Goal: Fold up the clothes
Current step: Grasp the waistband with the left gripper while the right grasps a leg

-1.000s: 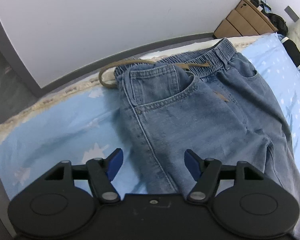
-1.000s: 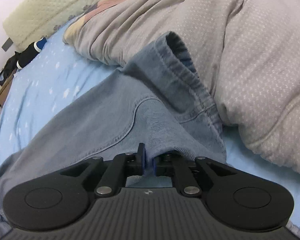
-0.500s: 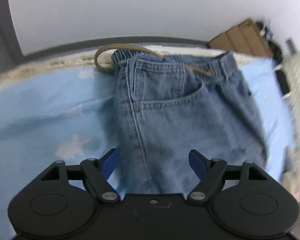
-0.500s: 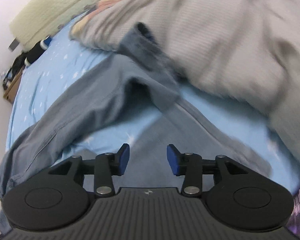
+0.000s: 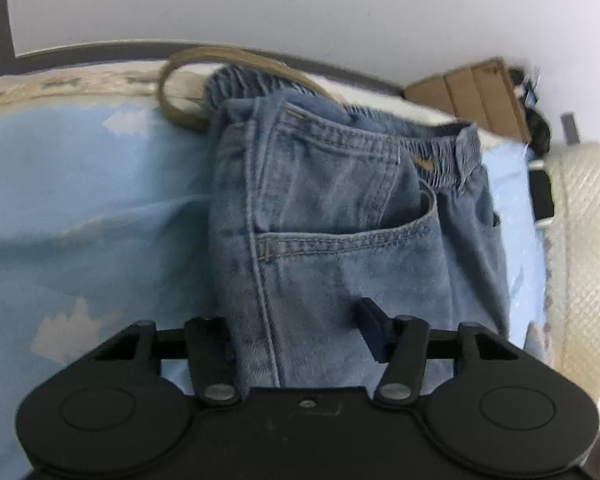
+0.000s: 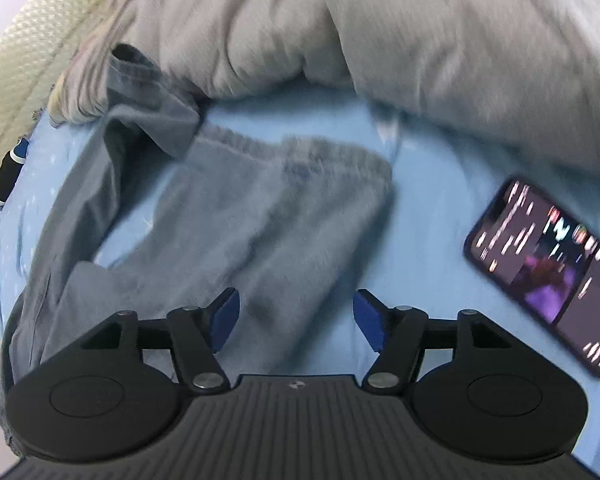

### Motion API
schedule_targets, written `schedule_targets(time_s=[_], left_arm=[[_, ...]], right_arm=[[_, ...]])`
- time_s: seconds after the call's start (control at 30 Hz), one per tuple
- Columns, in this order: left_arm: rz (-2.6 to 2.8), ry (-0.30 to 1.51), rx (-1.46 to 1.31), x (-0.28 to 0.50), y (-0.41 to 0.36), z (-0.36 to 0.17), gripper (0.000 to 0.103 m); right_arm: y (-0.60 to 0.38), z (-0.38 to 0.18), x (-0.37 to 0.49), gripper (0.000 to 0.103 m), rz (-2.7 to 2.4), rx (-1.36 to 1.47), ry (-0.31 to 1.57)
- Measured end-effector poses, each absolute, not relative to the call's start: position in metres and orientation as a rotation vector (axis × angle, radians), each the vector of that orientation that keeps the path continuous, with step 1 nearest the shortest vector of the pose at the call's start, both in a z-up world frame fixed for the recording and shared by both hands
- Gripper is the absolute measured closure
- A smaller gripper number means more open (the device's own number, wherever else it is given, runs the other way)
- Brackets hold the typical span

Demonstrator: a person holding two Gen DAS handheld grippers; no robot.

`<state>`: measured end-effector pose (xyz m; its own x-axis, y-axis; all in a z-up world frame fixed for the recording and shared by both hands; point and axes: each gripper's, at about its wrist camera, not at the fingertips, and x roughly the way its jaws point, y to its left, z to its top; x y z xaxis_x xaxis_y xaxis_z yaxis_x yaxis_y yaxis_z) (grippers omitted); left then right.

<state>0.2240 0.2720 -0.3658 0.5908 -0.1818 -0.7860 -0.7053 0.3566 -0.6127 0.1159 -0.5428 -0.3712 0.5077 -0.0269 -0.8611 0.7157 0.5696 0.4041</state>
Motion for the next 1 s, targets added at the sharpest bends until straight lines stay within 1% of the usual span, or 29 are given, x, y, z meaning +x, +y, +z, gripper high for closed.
schedule_targets(time_s=[0.03, 0.07, 0.1, 0.13, 0.17, 0.23, 0.27, 0.3, 0.4, 0.5, 0.6, 0.8, 1.0], left_arm=[[0.408, 0.927, -1.189, 0.227, 0.273, -0.365, 0.056], [0.410, 0.937, -1.188, 0.230, 0.274, -0.365, 0.062], [0.412, 0.946, -1.184, 0.231, 0.275, -0.364, 0.072], [0.412, 0.953, -1.178, 0.232, 0.275, -0.361, 0.078], [0.409, 0.955, -1.162, 0.232, 0.275, -0.356, 0.088], [0.413, 0.948, -1.112, 0.234, 0.273, -0.338, 0.090], [0.416, 0.925, -1.093, 0.232, 0.271, -0.326, 0.091], [0.421, 0.907, -1.094, 0.230, 0.268, -0.315, 0.092], [0.431, 0.860, -1.124, 0.224, 0.265, -0.279, 0.093], [0.433, 0.830, -1.141, 0.222, 0.267, -0.248, 0.093], [0.428, 0.824, -1.188, 0.222, 0.277, -0.232, 0.093], [0.355, 0.896, -1.211, 0.242, 0.298, -0.225, 0.093], [0.321, 0.954, -1.180, 0.272, 0.299, -0.221, 0.093]], right_arm=[[-0.543, -0.378, 0.117, 0.037, -0.521, 0.878, 0.955], [-0.543, -0.384, 0.118, 0.037, -0.525, 0.894, 0.956], [-0.543, -0.387, 0.119, 0.037, -0.526, 0.900, 0.943], [-0.544, -0.390, 0.119, 0.037, -0.527, 0.906, 0.929], [-0.545, -0.392, 0.120, 0.037, -0.532, 0.915, 0.912], [-0.550, -0.394, 0.124, 0.048, -0.556, 0.946, 0.857], [-0.552, -0.395, 0.126, 0.080, -0.569, 0.961, 0.835], [-0.553, -0.393, 0.128, 0.097, -0.591, 0.978, 0.826], [-0.547, -0.369, 0.135, 0.098, -0.647, 1.016, 0.795], [-0.537, -0.327, 0.142, 0.099, -0.654, 0.980, 0.766], [-0.532, -0.288, 0.145, 0.099, -0.675, 0.962, 0.741], [-0.520, -0.224, 0.150, 0.100, -0.722, 0.897, 0.689], [-0.507, -0.193, 0.170, 0.099, -0.739, 0.827, 0.723]])
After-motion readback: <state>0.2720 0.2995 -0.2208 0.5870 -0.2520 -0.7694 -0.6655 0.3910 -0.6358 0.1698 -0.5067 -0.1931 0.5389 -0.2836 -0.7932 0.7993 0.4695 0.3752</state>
